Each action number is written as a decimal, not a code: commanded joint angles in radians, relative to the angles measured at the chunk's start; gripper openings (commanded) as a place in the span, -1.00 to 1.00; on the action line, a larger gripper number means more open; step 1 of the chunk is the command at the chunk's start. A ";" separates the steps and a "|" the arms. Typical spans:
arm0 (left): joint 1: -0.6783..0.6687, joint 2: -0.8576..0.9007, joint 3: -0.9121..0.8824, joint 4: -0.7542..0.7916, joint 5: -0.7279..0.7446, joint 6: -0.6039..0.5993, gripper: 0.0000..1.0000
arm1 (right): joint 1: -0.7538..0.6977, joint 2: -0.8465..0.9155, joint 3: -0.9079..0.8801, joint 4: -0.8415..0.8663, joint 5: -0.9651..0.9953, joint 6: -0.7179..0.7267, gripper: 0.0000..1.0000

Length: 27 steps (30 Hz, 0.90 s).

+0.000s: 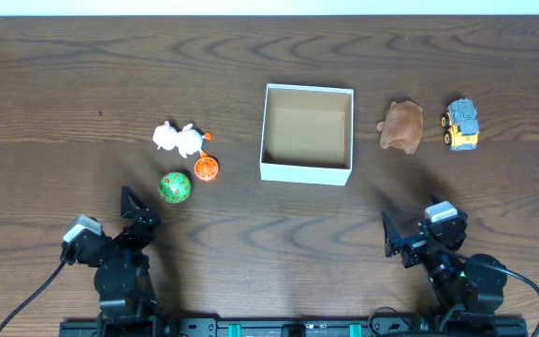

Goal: Pack container

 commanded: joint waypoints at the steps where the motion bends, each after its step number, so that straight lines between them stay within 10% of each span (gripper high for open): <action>1: 0.004 -0.007 -0.030 0.000 -0.013 -0.005 0.96 | 0.010 -0.009 -0.003 0.001 0.003 -0.008 0.98; 15: 0.004 0.090 0.079 -0.039 0.208 0.049 0.96 | 0.010 0.044 0.064 0.048 -0.038 0.057 0.98; 27: 0.004 0.719 0.695 -0.367 0.217 0.139 0.96 | 0.010 0.790 0.737 -0.264 -0.022 0.026 0.98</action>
